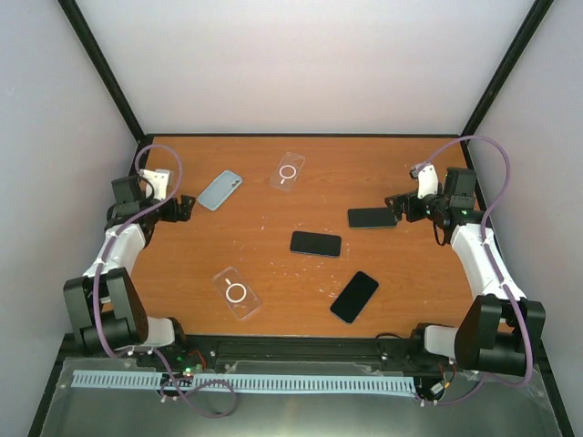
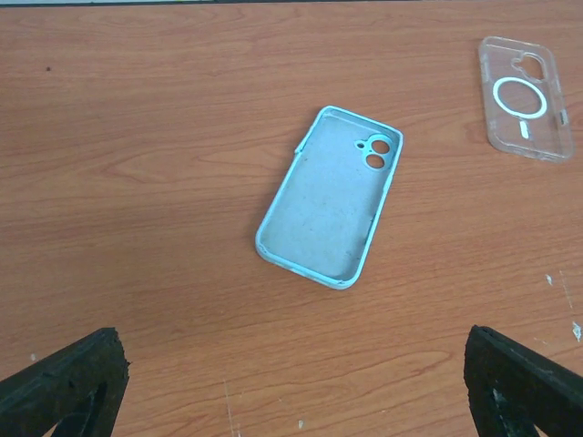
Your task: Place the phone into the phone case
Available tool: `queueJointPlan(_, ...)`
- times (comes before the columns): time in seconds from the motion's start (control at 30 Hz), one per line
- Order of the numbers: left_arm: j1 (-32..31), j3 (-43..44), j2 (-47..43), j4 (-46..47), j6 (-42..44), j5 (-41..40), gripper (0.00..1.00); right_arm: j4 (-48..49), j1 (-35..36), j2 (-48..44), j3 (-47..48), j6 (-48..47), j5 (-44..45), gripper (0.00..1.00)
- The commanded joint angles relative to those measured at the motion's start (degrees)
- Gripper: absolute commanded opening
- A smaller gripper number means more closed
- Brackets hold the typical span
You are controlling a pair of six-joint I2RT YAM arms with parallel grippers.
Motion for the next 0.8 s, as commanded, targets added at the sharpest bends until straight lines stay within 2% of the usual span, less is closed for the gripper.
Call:
queueJointPlan(0.0, 0.2, 5.0, 2.8, -3.2, 4.5, 3.6, 1.0, -2.0, 0.0, 0.4, 2.5, 0.2, -3.4, 1.0)
queueJointPlan(0.23, 0.2, 14.1, 12.9, -7.6, 9.9, 8.5, 1.0, -2.3, 0.0, 0.5, 3.3, -1.0, -6.4, 1.0)
queueJointPlan(0.53, 0.2, 33.2, 29.0, -17.2, 13.7, 14.1, 1.0, -5.7, 0.0, -1.1, 2.4, -4.9, -9.6, 1.0)
queueJointPlan(0.77, -0.4, 47.9, 40.8, -26.3, 15.8, 14.4, 1.0, -4.7, 0.0, -2.2, 0.7, -3.6, -9.5, 1.0)
